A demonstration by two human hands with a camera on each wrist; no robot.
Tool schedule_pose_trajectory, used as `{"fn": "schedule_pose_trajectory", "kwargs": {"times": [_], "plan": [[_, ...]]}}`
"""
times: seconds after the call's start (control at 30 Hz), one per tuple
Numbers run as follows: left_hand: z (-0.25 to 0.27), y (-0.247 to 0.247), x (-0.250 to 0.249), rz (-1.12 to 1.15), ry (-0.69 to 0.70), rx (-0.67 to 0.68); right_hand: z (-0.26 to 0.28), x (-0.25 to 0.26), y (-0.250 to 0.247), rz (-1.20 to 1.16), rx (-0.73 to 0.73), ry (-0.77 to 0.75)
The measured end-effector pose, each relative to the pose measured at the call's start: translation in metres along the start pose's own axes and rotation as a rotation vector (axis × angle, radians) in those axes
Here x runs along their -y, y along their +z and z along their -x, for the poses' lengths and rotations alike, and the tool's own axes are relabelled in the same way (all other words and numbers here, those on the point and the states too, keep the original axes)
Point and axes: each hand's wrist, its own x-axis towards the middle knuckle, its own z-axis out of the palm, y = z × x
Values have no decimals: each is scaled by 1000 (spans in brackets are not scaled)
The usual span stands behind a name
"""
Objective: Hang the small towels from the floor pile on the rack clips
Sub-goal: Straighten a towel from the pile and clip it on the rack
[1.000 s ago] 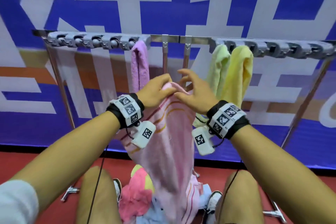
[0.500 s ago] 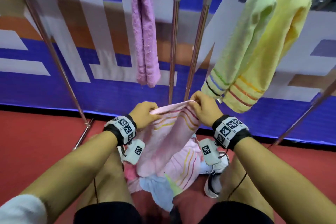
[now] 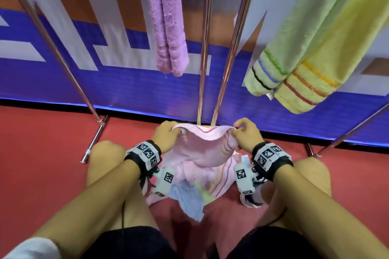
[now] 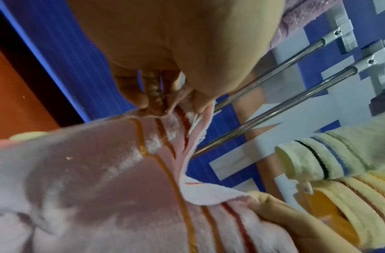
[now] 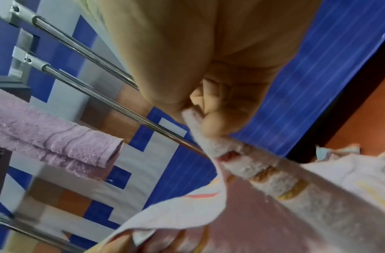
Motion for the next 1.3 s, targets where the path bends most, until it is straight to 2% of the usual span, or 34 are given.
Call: {"fn": "schedule_pose_trajectory", "kwargs": {"times": [0.1,0.2,0.3,0.37,0.5,0.63,0.77,0.87,0.97,1.1,1.23,1.3], "plan": [[6,22,-16,150,-15,-10,14,2,16,-185,133,106],[16,47,9,253,-111,-24,30,-14,35,-267,261,185],[25,60,28,253,-170,-16,37,-36,52,-231,296,159],[28,64,23,274,-147,-5,41,-36,62,-254,319,123],[31,77,9,424,-96,-26,45,-25,71,-424,298,81],[29,84,5,631,-222,-62,47,-28,70,-460,300,39],[27,82,1,828,-286,-6,45,-32,69,-503,285,-5],[32,78,-5,862,-260,47,45,-31,66,-538,240,-11],[37,84,-6,855,-256,115,45,-32,66,-519,134,-9],[43,89,-5,889,-239,181,47,-35,72,-467,75,-30],[48,88,-7,900,-228,179,48,-42,71,-91,-26,-274],[47,87,-9,885,-243,149,49,-46,73,48,-79,-347]]}}
